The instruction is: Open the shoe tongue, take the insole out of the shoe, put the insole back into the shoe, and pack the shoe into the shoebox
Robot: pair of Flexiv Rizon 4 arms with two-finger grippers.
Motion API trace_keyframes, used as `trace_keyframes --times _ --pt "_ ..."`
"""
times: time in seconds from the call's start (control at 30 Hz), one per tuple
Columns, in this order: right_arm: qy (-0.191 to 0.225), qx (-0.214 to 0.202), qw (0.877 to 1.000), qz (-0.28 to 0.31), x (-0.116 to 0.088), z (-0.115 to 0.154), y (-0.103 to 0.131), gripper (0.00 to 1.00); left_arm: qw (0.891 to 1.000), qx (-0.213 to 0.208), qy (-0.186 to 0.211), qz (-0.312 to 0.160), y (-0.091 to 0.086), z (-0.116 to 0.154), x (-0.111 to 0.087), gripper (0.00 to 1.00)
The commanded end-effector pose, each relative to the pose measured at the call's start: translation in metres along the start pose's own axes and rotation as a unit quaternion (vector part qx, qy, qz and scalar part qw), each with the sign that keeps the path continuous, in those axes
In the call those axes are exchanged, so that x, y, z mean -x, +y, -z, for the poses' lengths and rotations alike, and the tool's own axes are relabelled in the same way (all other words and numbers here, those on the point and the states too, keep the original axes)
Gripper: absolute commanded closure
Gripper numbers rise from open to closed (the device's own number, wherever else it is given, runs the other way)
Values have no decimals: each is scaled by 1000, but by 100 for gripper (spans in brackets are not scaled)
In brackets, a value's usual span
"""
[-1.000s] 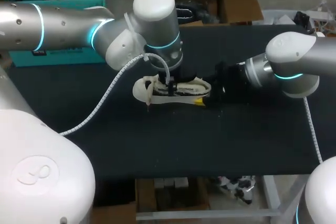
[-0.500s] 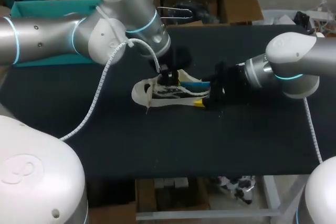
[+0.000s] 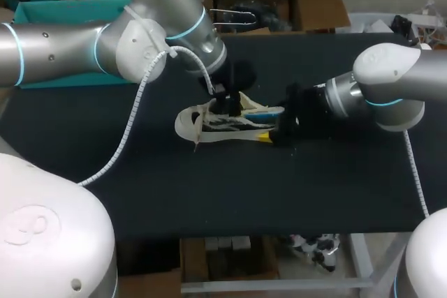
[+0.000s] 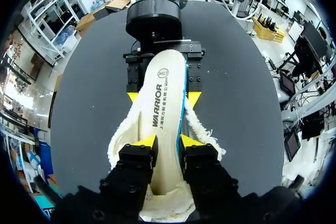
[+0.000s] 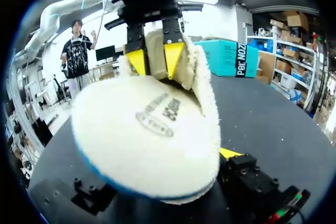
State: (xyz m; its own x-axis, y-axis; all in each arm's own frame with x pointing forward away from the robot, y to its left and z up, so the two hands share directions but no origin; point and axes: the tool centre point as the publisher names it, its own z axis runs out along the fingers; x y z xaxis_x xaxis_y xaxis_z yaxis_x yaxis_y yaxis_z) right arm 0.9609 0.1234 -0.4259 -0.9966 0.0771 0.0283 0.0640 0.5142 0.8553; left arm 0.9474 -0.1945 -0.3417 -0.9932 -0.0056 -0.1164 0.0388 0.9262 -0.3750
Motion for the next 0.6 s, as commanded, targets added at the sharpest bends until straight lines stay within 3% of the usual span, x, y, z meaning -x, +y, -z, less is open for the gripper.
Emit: trace_keyframes --times 0.03,0.3,0.6 --pt "0 1 1000 1 -1 -1 -1 100 1000 5 -1 -1 -11 -5 1 61" --pt "0 1 1000 1 -1 -1 -1 100 1000 -3 -5 -19 -33 -5 -5 58" --pt "0 1 1000 1 -1 -1 -1 100 999 7 -2 -40 -43 -22 -12 53"
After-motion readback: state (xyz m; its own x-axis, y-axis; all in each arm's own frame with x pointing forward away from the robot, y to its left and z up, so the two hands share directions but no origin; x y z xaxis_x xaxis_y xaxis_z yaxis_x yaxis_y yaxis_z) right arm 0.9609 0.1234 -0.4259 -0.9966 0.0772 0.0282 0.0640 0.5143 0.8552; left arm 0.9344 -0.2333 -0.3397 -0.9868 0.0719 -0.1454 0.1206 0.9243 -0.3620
